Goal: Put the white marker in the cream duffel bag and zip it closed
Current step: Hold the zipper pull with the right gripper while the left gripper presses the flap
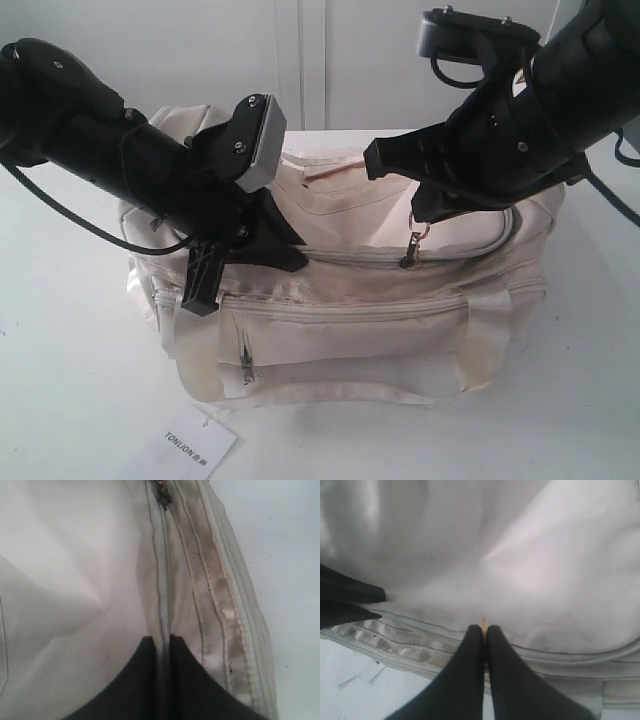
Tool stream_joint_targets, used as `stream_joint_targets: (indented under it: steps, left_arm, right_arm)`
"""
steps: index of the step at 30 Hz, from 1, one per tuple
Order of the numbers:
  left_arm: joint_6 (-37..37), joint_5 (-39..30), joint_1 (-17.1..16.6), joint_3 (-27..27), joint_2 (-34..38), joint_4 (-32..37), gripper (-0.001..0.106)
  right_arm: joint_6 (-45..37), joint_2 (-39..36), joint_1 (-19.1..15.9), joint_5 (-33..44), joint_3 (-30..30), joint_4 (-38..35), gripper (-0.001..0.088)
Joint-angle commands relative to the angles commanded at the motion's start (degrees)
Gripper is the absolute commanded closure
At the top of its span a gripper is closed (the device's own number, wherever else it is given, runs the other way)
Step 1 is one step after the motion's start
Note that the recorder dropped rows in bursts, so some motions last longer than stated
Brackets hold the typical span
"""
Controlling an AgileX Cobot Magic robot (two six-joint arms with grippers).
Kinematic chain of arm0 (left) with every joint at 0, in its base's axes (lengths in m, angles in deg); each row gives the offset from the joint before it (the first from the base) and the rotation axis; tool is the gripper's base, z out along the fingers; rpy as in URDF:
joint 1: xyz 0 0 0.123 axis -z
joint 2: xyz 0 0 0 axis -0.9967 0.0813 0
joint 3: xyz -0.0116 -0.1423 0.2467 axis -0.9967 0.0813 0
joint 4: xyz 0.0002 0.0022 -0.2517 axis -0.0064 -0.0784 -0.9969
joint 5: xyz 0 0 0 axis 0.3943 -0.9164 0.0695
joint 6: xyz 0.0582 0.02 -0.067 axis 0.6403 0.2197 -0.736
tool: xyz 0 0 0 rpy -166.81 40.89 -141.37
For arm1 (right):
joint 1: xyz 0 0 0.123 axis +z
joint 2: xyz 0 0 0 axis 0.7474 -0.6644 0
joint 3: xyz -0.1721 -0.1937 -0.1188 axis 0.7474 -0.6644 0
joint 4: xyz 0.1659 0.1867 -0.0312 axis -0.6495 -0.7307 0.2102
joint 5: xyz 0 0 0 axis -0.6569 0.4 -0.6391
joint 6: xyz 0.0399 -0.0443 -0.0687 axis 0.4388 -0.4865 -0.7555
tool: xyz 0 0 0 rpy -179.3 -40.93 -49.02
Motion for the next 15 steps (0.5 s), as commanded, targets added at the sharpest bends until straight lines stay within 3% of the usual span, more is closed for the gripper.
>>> stream_joint_targets:
  steps: [15]
  left_arm:
    - [-6.8,2.1,0.0,0.0,0.0,7.4,0.105]
  right_arm:
    - [0.0,0.0,0.0,2.6,0.0,1.0,0.0868]
